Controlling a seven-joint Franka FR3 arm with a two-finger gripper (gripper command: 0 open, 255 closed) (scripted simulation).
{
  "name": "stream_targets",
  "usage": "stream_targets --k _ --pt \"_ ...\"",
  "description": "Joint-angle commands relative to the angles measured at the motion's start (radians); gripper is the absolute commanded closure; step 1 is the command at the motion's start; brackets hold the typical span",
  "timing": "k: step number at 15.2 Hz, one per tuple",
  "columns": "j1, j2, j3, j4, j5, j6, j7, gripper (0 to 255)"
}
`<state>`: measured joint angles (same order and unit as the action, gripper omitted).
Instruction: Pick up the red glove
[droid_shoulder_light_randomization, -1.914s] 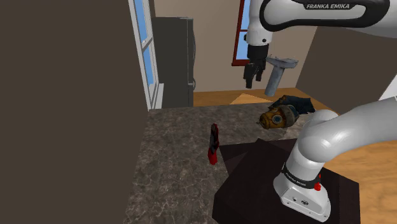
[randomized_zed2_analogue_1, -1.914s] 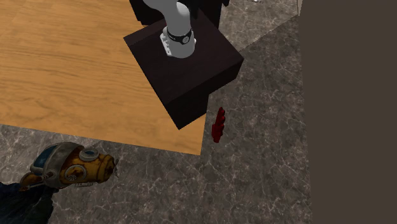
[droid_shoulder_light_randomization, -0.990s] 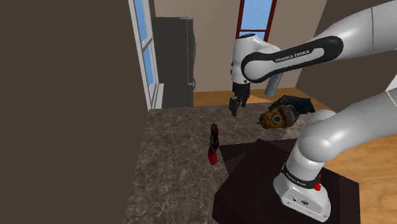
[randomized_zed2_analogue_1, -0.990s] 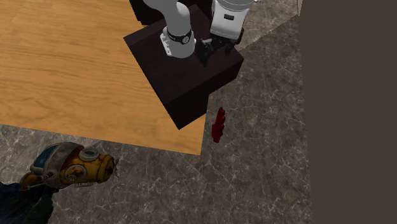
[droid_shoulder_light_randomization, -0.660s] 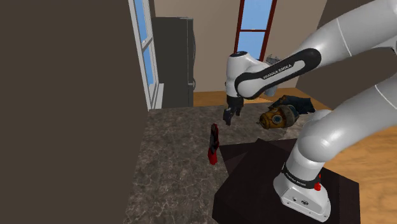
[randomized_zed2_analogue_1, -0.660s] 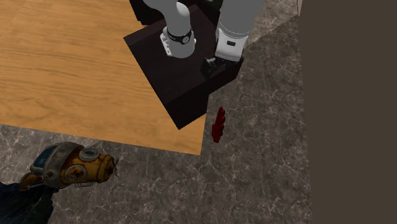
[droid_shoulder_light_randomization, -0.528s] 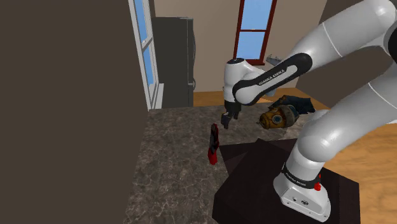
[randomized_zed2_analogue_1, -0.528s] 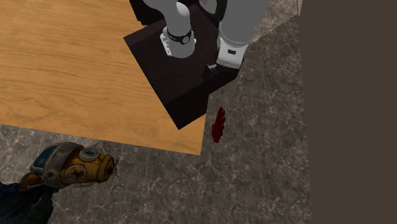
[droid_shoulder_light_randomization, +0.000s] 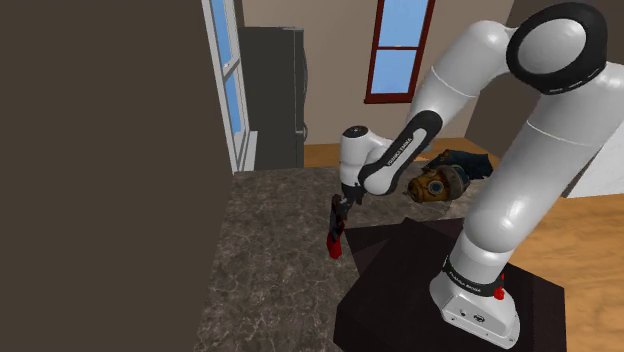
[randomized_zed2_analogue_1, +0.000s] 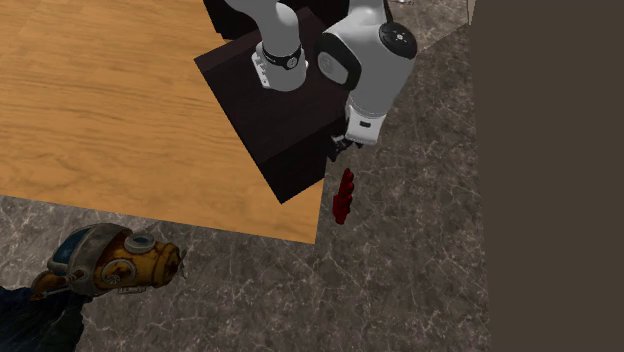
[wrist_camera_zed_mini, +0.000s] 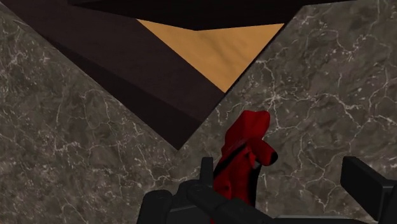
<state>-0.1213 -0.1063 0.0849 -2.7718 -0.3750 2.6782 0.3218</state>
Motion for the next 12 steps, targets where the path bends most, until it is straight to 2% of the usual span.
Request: stream_targets --k 1,4,12 --pt "-0.03 0.11 0.003 0.034 -0.113 0.077 0.09 0" --pt "-0.023 0.266 -0.037 0.104 -0.319 0.156 0.267 0" --pt "0.045 0.422 -0.136 0.166 -0.516 0.244 0.449 0"
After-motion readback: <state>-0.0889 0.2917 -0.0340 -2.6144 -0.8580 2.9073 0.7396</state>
